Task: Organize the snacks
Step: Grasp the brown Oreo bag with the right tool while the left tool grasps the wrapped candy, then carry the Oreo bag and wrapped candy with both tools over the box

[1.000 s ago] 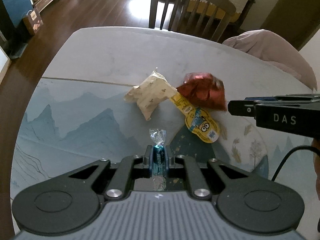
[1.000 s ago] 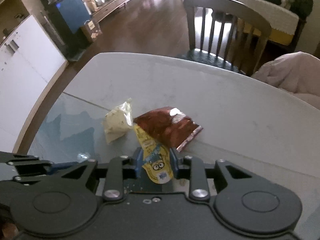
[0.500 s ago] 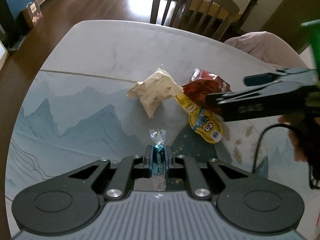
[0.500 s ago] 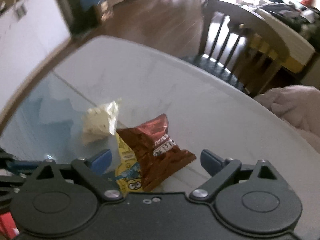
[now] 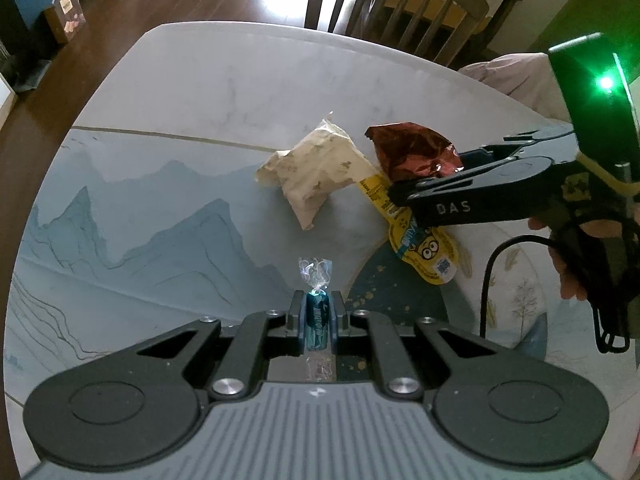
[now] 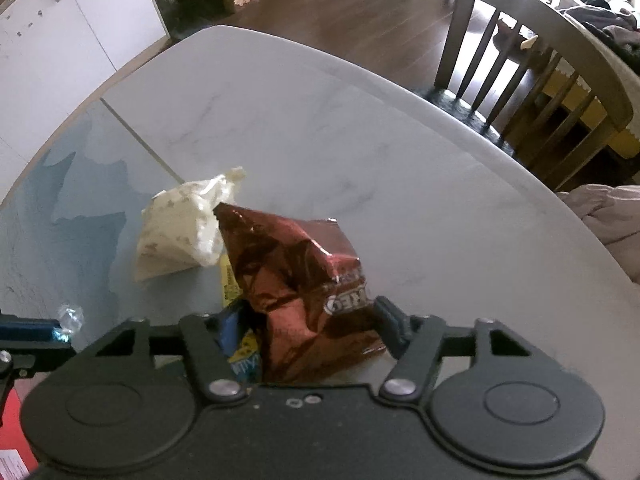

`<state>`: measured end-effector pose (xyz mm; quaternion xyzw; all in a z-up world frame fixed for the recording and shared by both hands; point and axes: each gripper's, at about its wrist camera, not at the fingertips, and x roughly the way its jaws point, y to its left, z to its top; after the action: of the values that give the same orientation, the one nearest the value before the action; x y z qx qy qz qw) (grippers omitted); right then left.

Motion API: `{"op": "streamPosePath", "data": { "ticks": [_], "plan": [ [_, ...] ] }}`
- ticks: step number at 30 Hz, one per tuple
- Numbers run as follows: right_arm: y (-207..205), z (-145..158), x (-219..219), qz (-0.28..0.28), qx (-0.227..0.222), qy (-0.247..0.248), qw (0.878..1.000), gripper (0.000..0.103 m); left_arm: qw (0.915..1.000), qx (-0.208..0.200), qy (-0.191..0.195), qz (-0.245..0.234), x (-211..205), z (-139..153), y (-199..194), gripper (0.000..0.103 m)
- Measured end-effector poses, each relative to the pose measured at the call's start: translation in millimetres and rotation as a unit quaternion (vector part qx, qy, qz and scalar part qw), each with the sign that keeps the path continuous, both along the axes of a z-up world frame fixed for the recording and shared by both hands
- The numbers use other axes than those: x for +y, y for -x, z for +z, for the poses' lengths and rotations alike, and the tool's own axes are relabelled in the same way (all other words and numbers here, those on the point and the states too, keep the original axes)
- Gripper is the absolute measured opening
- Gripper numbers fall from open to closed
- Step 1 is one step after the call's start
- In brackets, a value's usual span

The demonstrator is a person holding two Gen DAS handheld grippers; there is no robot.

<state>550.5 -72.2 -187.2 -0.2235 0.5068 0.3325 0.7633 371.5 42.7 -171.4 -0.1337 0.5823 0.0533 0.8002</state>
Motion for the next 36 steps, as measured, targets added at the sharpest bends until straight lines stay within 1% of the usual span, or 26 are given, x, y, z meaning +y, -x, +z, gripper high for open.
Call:
{"op": "streamPosePath", "data": {
  "ticks": [3, 6, 9, 13, 17, 22, 25, 29, 36],
  "plan": [
    [2.5, 3.6, -7.1, -0.014, 0.003, -0.01, 1.0, 0.053, 1.0, -0.001, -0.002, -0.001, -0.7, 0.0, -0.1, 0.011],
    [8.4, 11.1, -14.0, -0.038, 0.001, -0.024, 0.999, 0.049, 1.0, -0.005, -0.002, -0.003, -2.4, 3.0, 0.5, 0.011],
    [17.4, 25.9, -25.4, -0.066, -0.001, -0.042, 0.997, 0.048, 0.9999, -0.01, -0.001, -0.003, -3.1, 11.2, 1.7, 0.011],
    [36.0, 52.2, -45.8, -0.102, -0.006, -0.073, 0.992, 0.048, 0.9995, -0.028, -0.001, -0.012, -5.8, 31.8, 7.6, 0.011],
    [63.9, 81.4, -67.8, -0.137, -0.009, -0.099, 0.986, 0.047, 0.9985, -0.048, -0.002, -0.025, -10.4, 54.5, 18.4, 0.011],
    [107.3, 109.5, -87.6, -0.174, -0.021, -0.109, 0.979, 0.047, 0.9964, -0.073, -0.007, -0.043, -15.3, 80.7, 35.6, 0.011],
    [130.6, 120.7, -93.6, -0.187, -0.034, -0.113, 0.975, 0.047, 0.9945, -0.085, -0.015, -0.058, -20.4, 95.1, 48.4, 0.011],
    [162.1, 136.4, -98.8, -0.205, -0.04, -0.121, 0.97, 0.047, 0.9922, -0.096, -0.017, -0.077, -25.1, 113.7, 69.2, 0.011],
    [219.0, 149.7, -95.2, -0.216, -0.036, -0.127, 0.967, 0.047, 0.9897, -0.091, -0.026, -0.108, -21.8, 132.1, 110.9, 0.011]
  ]
}}
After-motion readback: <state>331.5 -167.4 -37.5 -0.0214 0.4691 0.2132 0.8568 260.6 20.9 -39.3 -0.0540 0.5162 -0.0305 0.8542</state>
